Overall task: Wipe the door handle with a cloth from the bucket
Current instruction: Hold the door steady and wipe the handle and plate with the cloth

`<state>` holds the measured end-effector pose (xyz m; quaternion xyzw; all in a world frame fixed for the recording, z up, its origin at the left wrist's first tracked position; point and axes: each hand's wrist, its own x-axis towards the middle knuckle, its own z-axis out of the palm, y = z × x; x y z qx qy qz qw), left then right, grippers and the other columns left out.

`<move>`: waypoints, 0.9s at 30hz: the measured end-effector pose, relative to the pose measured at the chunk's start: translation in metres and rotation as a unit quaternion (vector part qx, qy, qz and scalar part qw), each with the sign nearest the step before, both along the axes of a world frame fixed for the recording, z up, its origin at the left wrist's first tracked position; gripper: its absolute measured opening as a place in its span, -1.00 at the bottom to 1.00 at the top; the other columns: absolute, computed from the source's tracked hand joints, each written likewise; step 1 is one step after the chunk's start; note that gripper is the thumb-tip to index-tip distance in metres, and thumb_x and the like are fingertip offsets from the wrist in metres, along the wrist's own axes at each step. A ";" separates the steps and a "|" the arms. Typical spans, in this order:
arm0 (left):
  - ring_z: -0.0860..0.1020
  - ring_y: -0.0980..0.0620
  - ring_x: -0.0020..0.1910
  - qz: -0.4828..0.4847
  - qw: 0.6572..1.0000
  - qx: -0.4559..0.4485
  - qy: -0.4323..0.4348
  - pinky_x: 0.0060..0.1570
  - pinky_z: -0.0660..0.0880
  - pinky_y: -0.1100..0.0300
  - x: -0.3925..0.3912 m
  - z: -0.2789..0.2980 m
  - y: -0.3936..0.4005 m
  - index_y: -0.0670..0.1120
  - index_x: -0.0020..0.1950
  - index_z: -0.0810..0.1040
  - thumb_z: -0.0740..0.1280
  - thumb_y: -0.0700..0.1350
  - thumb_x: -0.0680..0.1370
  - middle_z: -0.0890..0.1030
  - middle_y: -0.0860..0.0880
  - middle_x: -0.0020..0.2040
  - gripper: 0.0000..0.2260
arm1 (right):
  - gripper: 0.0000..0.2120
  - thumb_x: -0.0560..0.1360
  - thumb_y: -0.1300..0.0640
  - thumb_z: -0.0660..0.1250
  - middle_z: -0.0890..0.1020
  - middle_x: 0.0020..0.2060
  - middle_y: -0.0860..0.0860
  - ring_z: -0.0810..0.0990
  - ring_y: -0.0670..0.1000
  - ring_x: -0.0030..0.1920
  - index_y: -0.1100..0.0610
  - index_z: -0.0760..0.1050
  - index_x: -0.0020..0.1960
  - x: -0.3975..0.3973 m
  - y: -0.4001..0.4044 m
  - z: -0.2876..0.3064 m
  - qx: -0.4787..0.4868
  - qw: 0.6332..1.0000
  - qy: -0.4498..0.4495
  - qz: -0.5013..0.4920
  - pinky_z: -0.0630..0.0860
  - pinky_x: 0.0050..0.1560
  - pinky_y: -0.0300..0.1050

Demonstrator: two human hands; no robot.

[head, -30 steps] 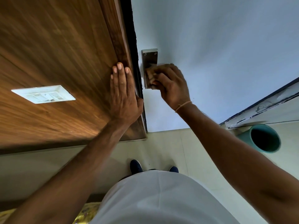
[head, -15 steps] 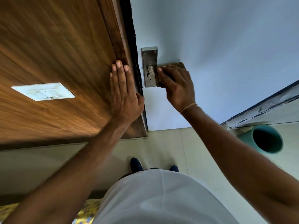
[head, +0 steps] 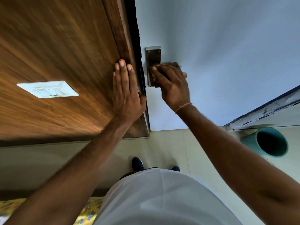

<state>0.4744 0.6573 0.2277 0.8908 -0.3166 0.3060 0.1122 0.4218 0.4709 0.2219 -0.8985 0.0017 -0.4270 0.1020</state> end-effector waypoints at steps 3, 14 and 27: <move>0.15 -0.40 0.70 0.003 1.000 -0.002 0.002 0.74 0.10 -0.21 -0.002 0.000 -0.001 -0.36 0.69 0.10 0.43 -0.14 0.42 0.18 -0.42 0.68 -0.08 | -0.67 0.65 0.29 0.38 0.68 0.27 0.19 0.63 0.25 0.31 0.19 0.62 0.40 -0.016 -0.024 -0.012 0.021 0.999 -0.010 -0.028 0.54 0.37 0.19; 0.14 -0.42 0.70 0.015 1.000 -0.007 -0.001 0.73 0.10 -0.22 -0.003 -0.002 -0.005 -0.36 0.70 0.04 0.42 -0.08 0.46 0.17 -0.44 0.68 -0.07 | -0.66 0.61 0.22 0.44 0.71 0.18 0.12 0.67 0.18 0.21 0.14 0.64 0.37 0.000 0.010 0.007 -0.015 0.999 -0.012 -0.050 0.51 0.31 0.13; 0.13 -0.43 0.70 0.020 0.999 -0.015 0.027 0.74 0.07 -0.20 -0.012 0.005 -0.006 -0.39 0.69 0.06 0.43 -0.08 0.44 0.14 -0.45 0.68 -0.06 | -0.57 0.52 0.38 0.42 0.57 0.27 0.13 0.59 0.19 0.16 0.12 0.58 0.35 -0.034 -0.043 -0.002 0.169 0.976 0.112 -0.076 0.60 0.11 -0.07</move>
